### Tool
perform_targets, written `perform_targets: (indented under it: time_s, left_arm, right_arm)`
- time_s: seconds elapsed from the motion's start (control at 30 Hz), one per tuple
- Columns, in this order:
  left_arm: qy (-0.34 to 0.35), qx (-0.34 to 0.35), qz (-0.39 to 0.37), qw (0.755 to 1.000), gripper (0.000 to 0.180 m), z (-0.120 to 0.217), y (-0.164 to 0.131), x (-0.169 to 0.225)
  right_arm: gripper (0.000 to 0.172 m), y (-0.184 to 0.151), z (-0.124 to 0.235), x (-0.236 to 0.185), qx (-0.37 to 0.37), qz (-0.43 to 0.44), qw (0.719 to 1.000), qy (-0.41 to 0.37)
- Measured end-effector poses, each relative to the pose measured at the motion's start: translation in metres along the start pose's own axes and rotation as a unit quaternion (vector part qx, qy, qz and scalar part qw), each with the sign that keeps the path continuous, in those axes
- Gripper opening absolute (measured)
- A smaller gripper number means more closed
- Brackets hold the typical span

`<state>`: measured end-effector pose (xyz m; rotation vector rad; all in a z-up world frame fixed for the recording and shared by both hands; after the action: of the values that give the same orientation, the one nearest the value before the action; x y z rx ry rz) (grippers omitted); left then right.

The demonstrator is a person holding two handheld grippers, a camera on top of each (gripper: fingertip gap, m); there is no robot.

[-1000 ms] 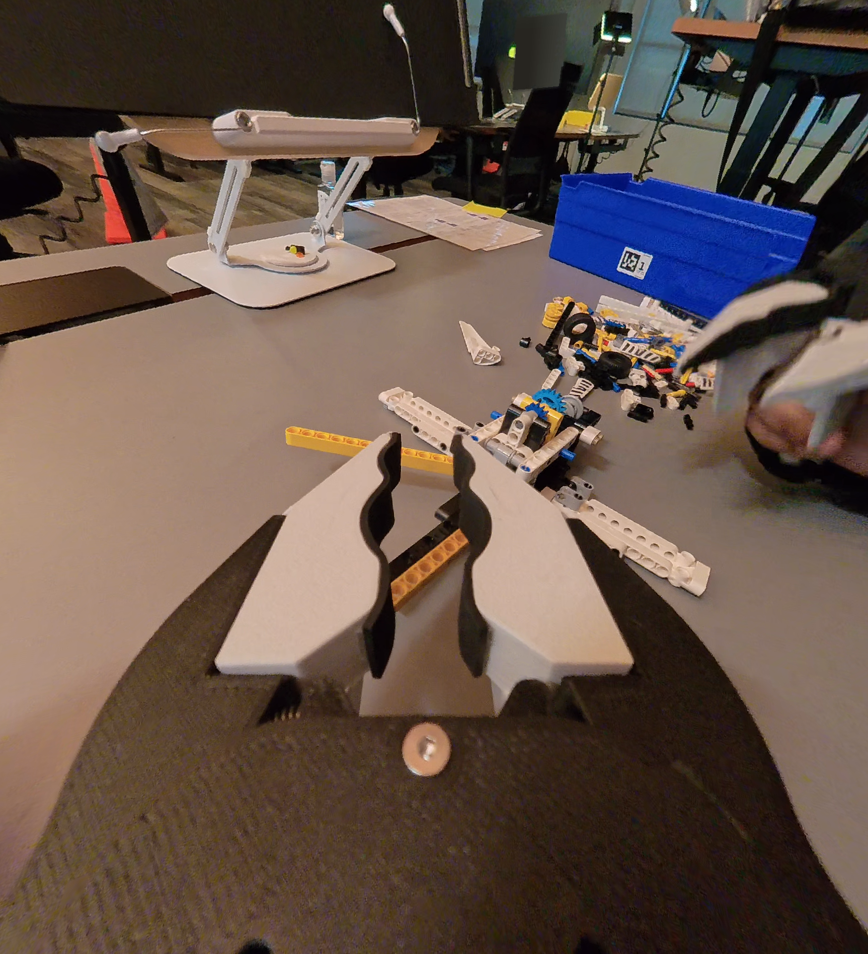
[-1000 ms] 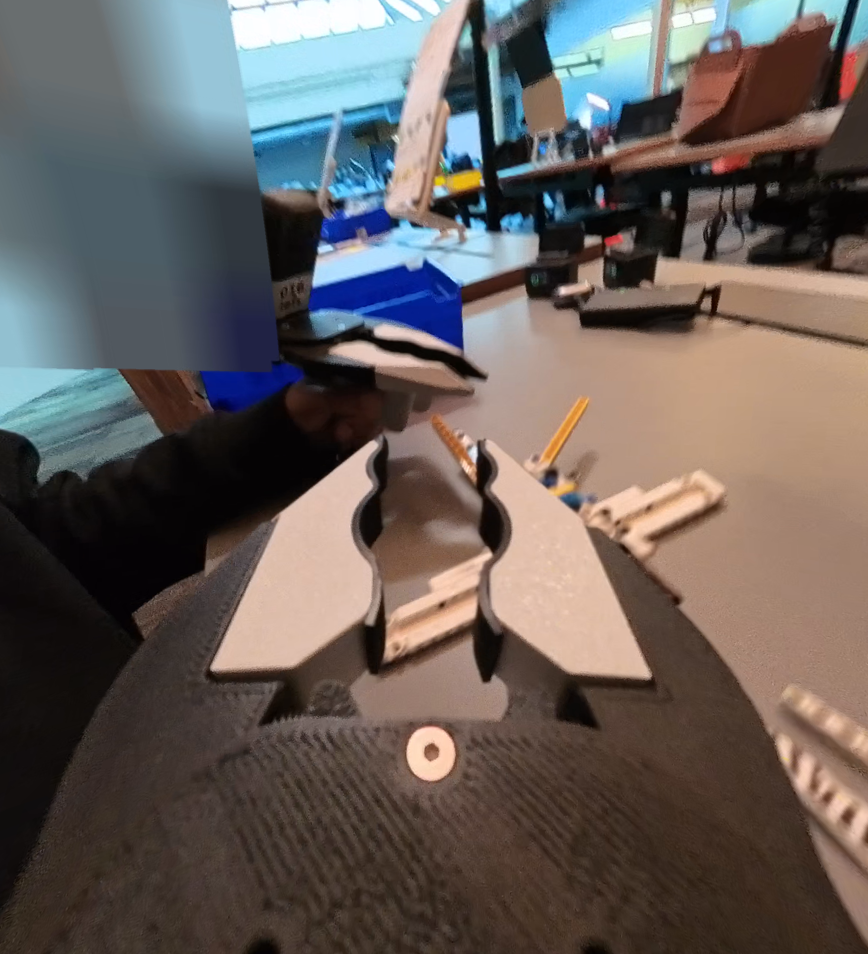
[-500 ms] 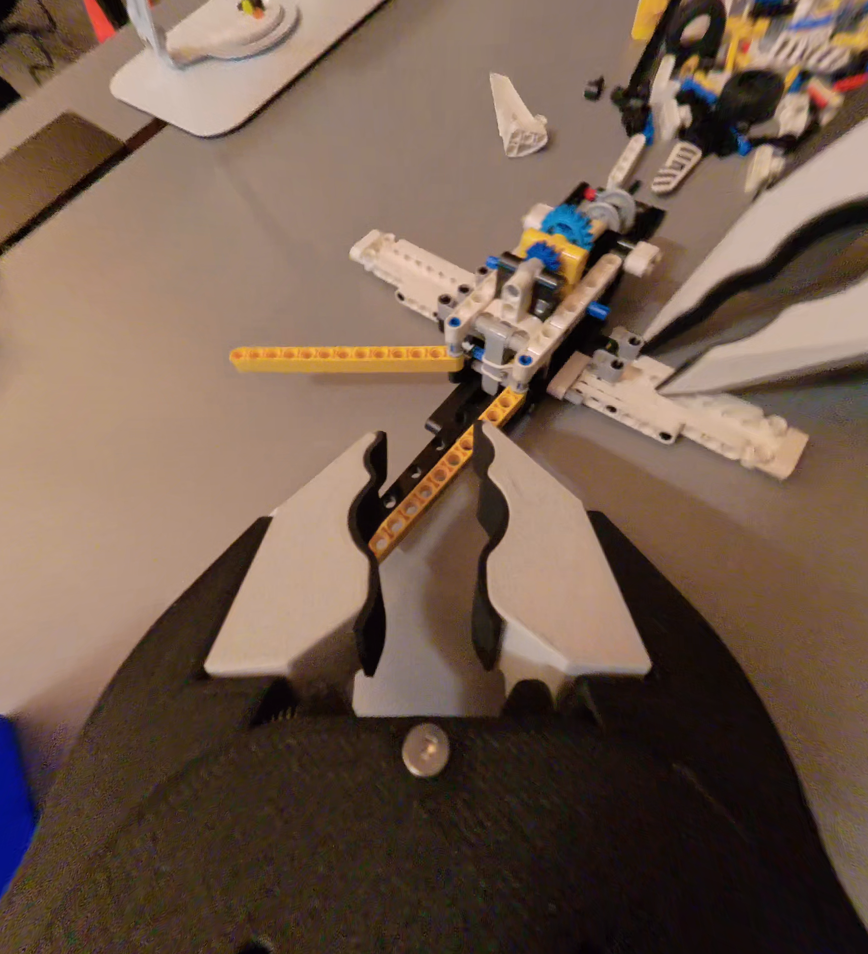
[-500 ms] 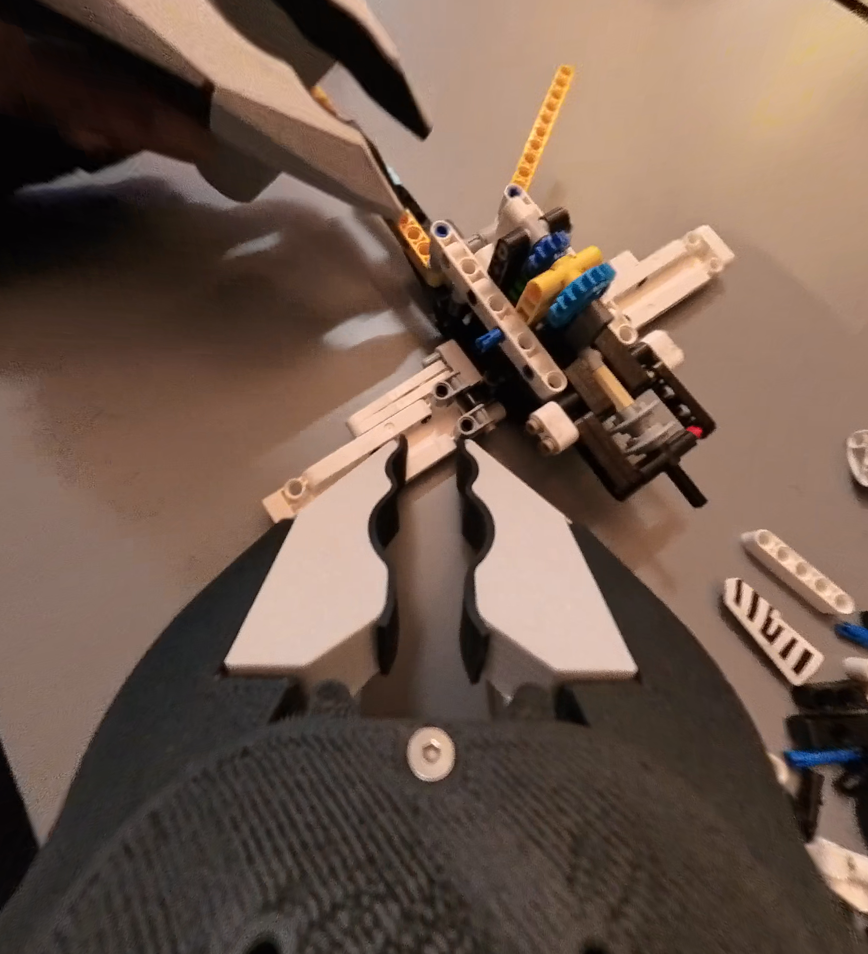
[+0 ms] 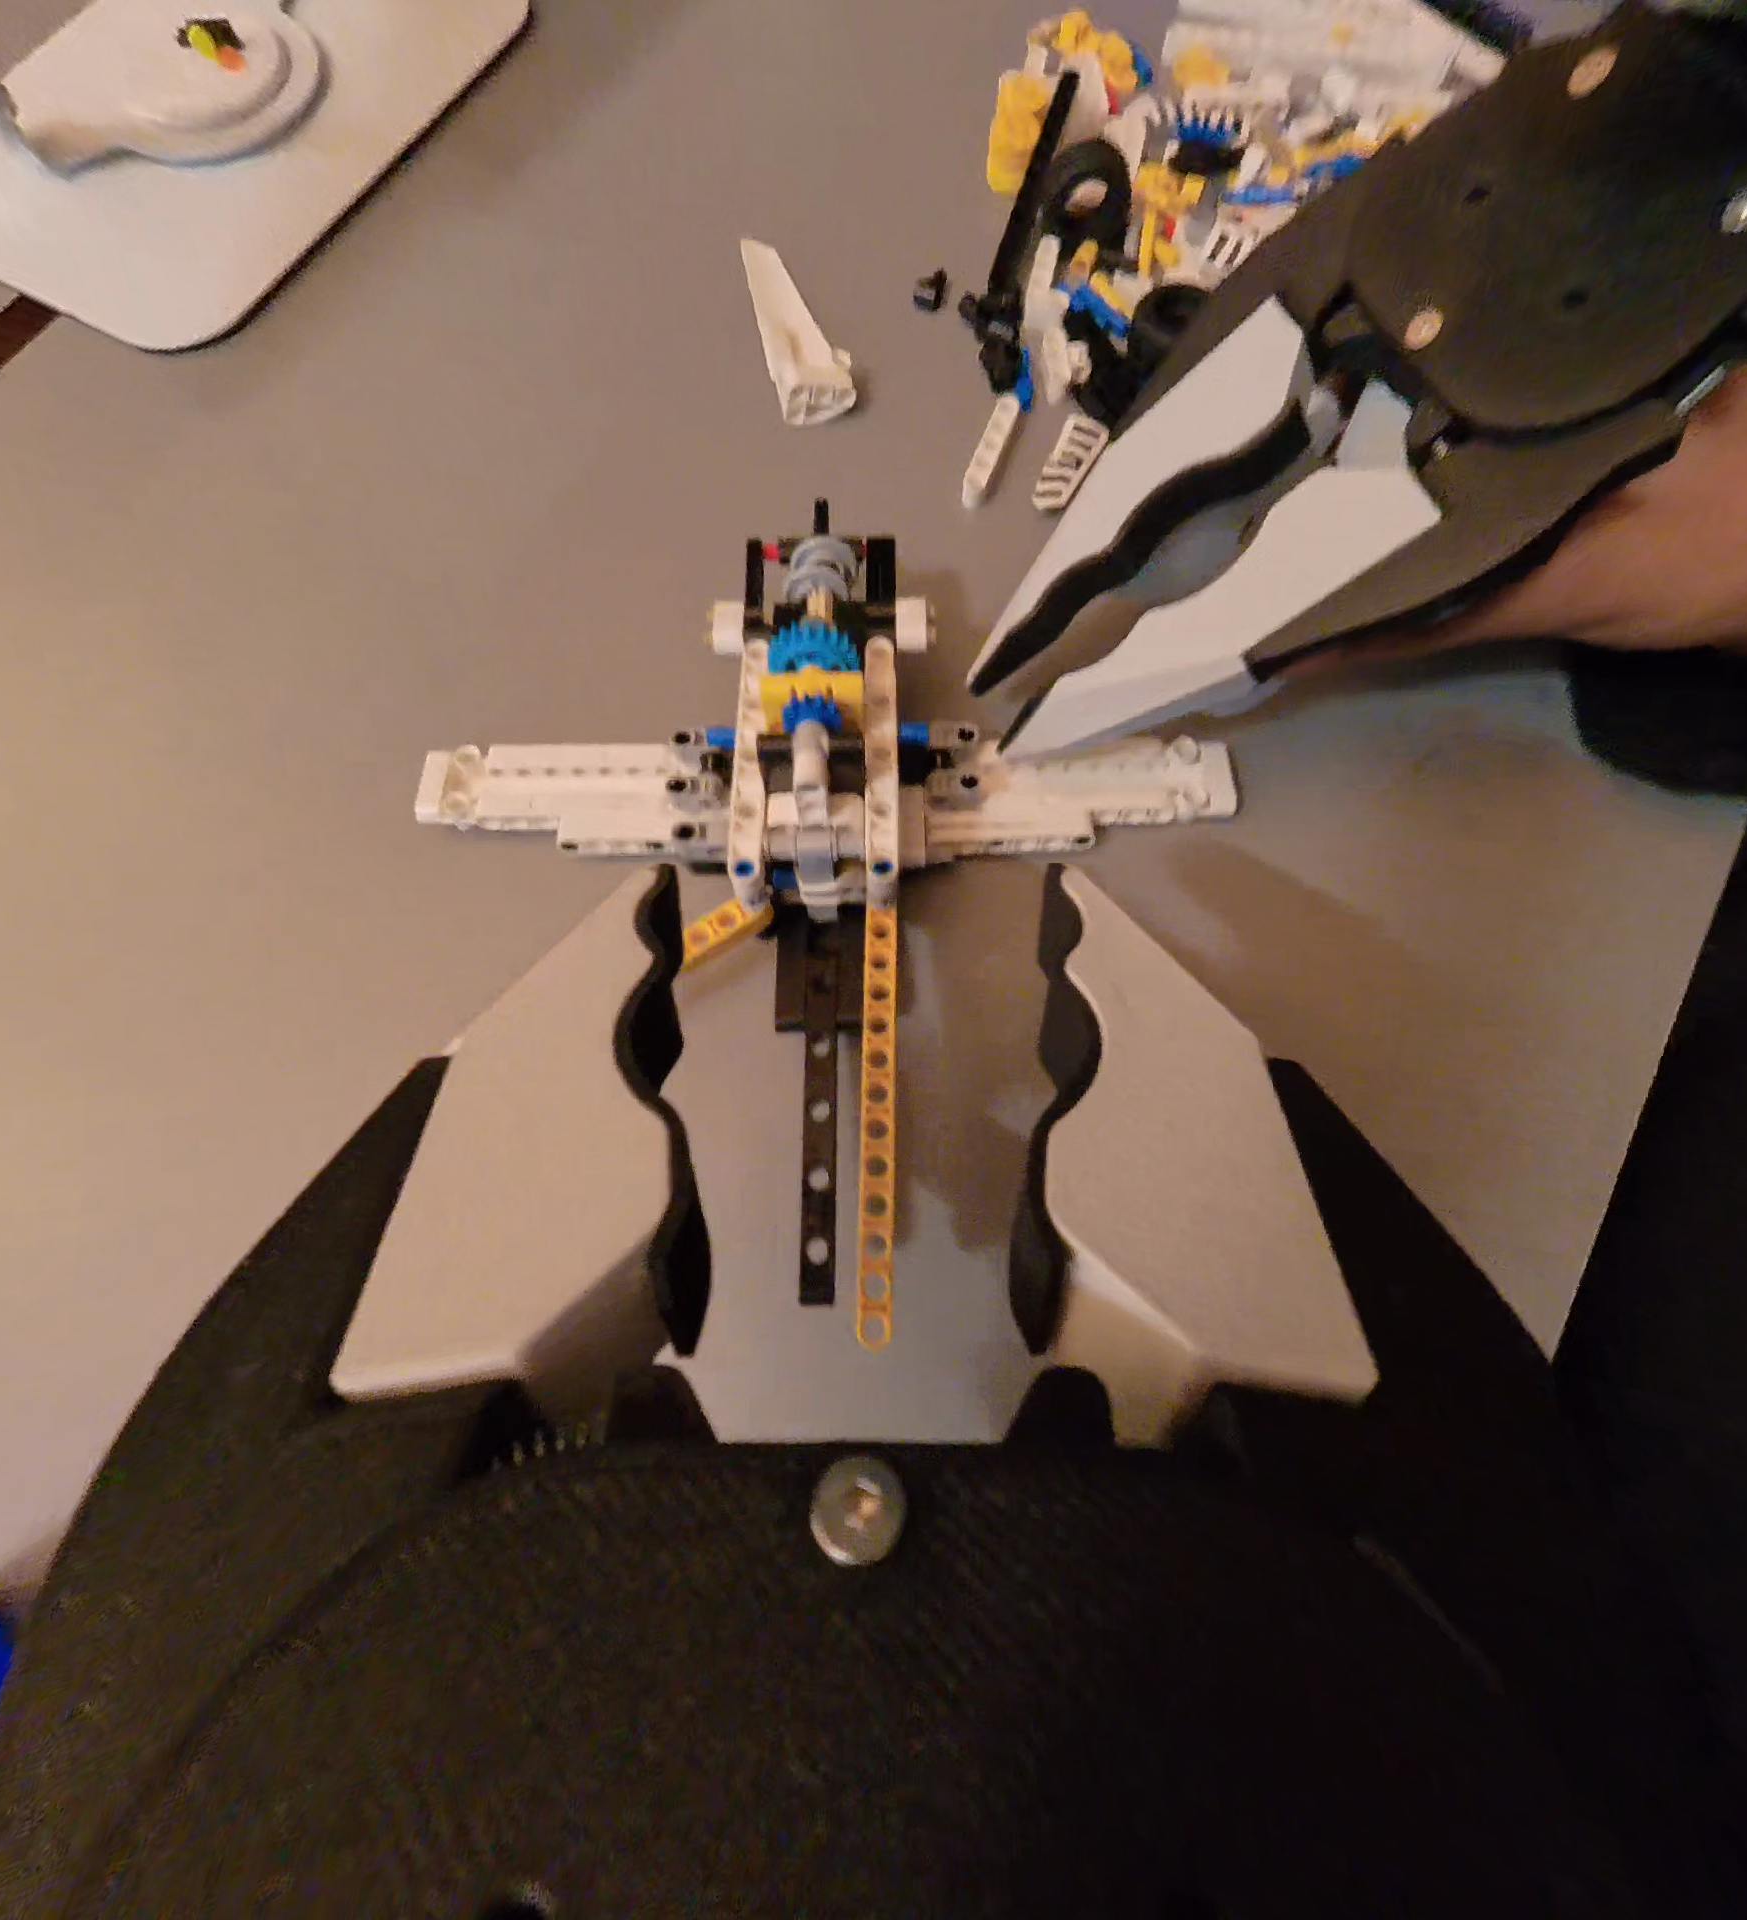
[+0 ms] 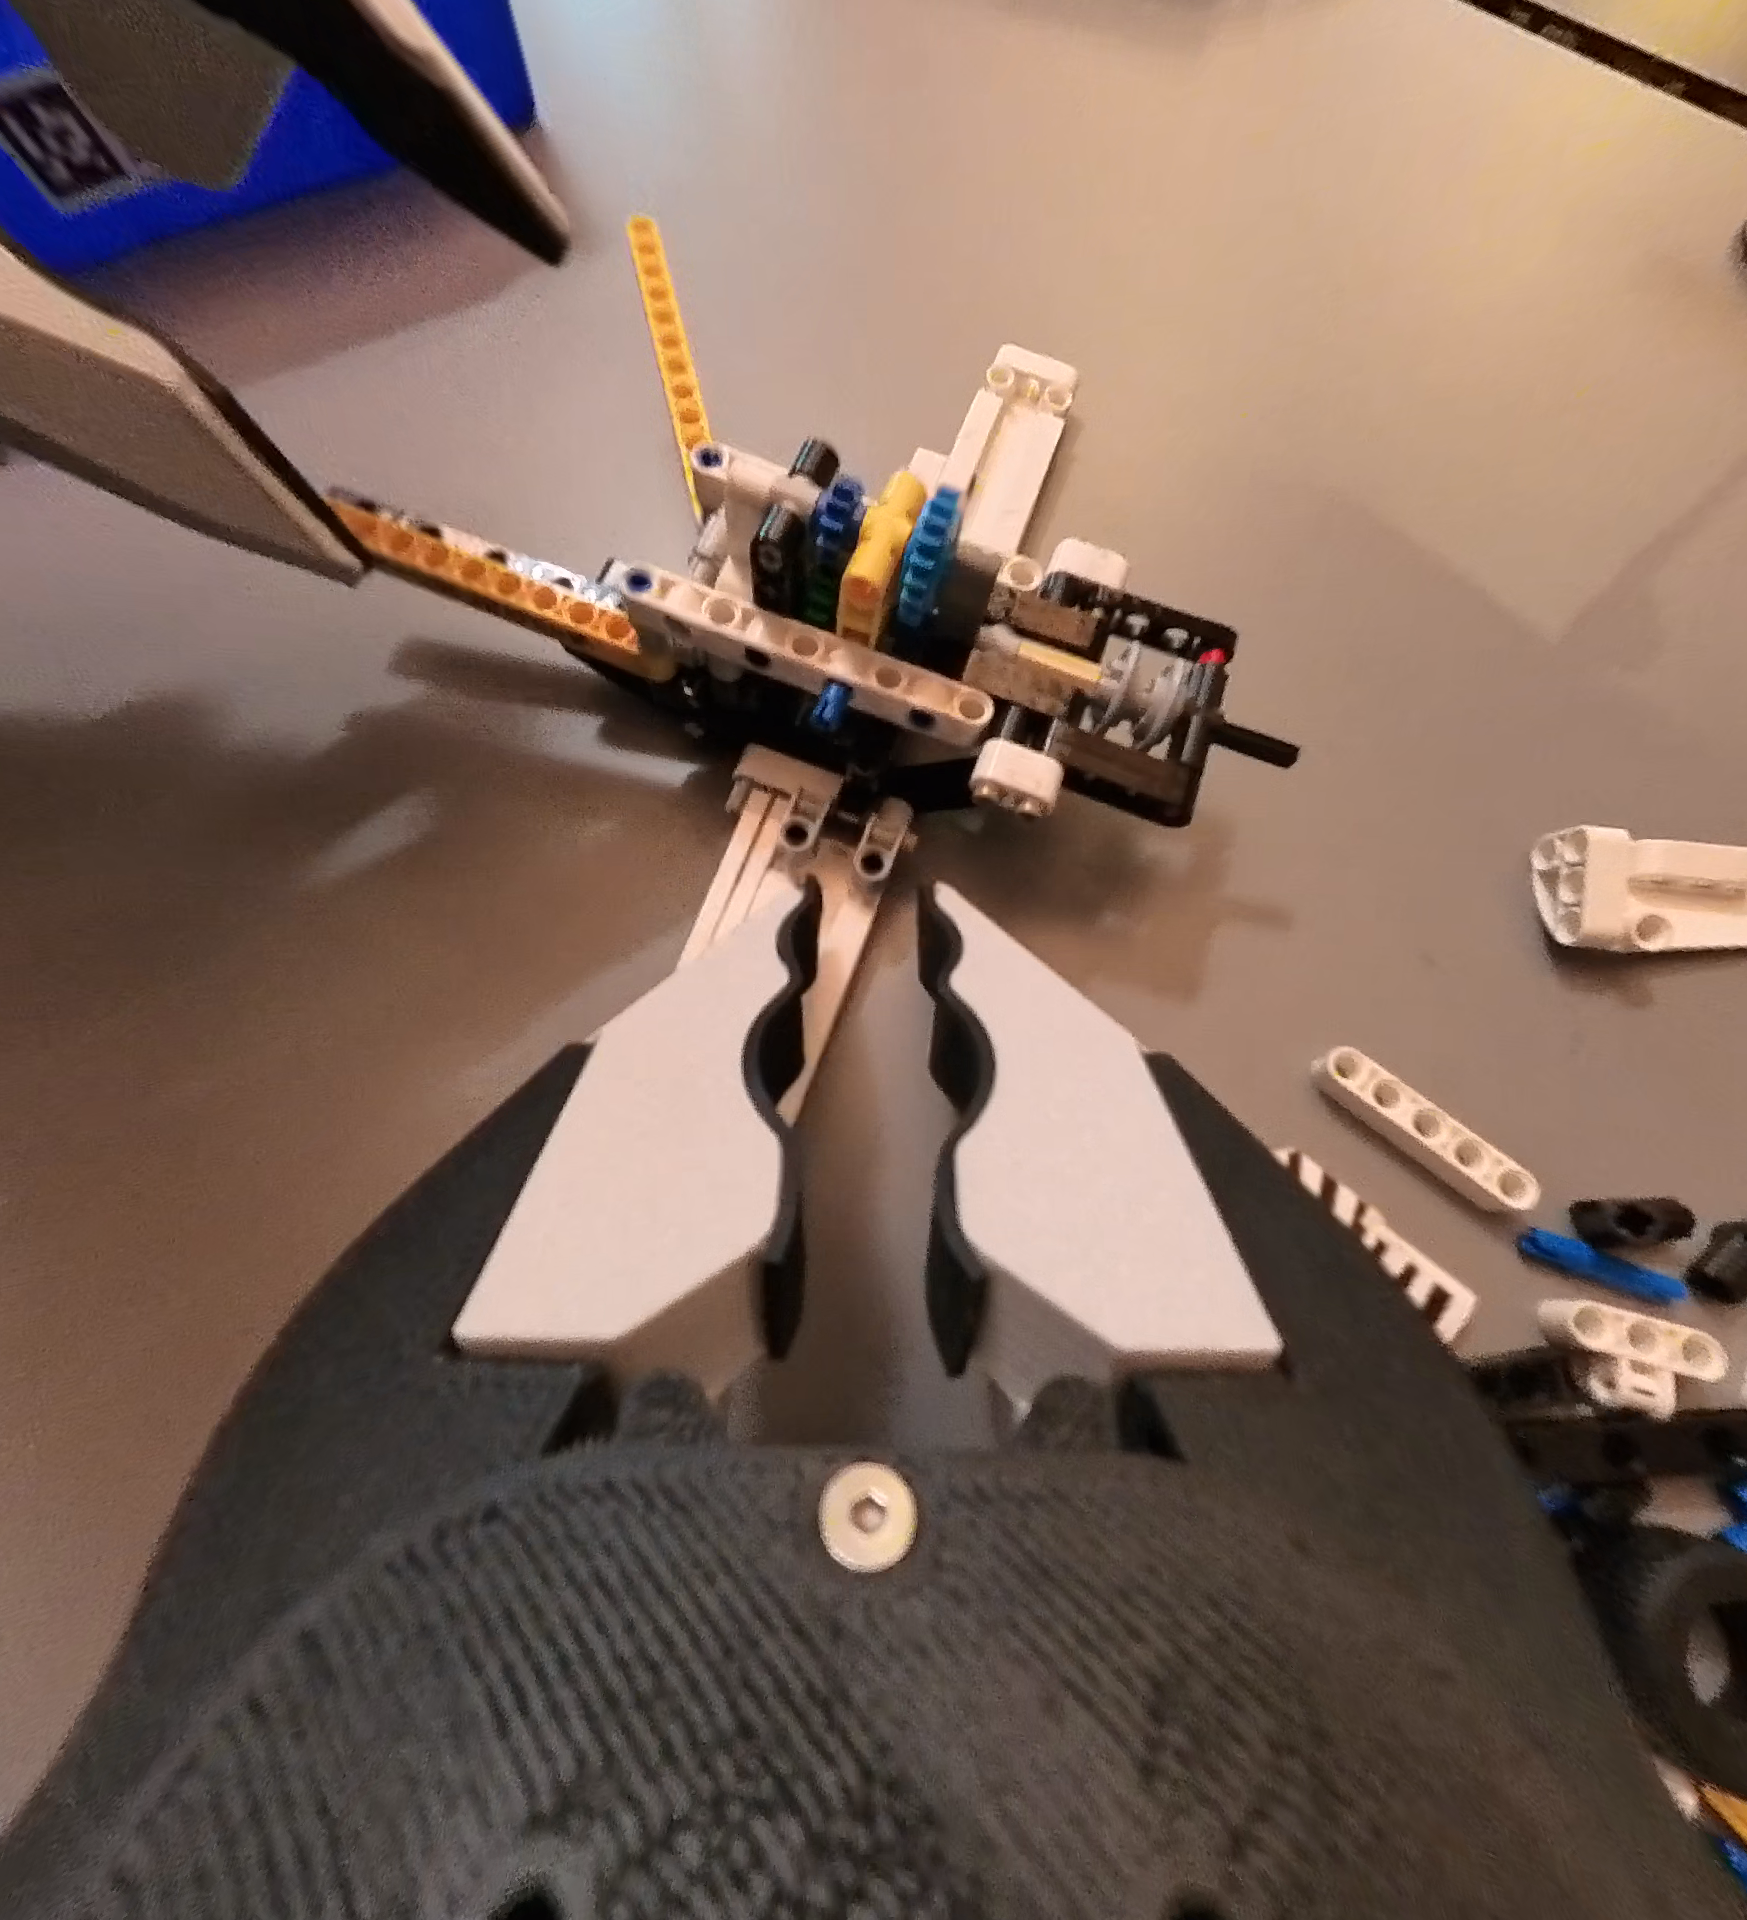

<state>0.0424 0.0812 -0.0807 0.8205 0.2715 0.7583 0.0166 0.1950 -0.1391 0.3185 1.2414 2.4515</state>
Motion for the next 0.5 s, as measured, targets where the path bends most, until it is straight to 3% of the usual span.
perform_targets:
  time_s: [0.1,0.2,0.33,0.5]
  left_arm:
    - [-0.027,-0.016,0.032,0.999,0.08,-0.02,0.009,-0.014]
    - [-0.041,-0.085,0.035,0.995,0.08,-0.045,0.002,-0.023]
    - [-0.027,-0.138,-0.017,0.99,0.066,-0.062,-0.005,-0.022]
    - [-0.023,-0.147,-0.043,0.988,0.062,-0.064,-0.004,-0.022]
  right_arm:
    - [0.017,0.006,-0.003,0.001,0.011,-0.029,0.999,0.024]
    - [0.017,0.003,-0.008,0.002,0.001,-0.049,0.998,0.033]
    - [0.013,0.003,-0.01,0.004,-0.005,-0.05,0.998,0.022]
    - [0.009,0.002,-0.013,0.006,-0.011,-0.055,0.998,0.022]
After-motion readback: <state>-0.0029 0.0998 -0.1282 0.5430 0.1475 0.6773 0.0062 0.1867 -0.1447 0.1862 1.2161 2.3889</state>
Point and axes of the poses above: each gripper's, where its closed fingertips meet, z back along the fingers, y out of its top, x = y × z across the jaws, the point moved 4 cm from there along z, back along the fingers, and after that the axes turned 6 degrees about z, right-handed, at the moved point
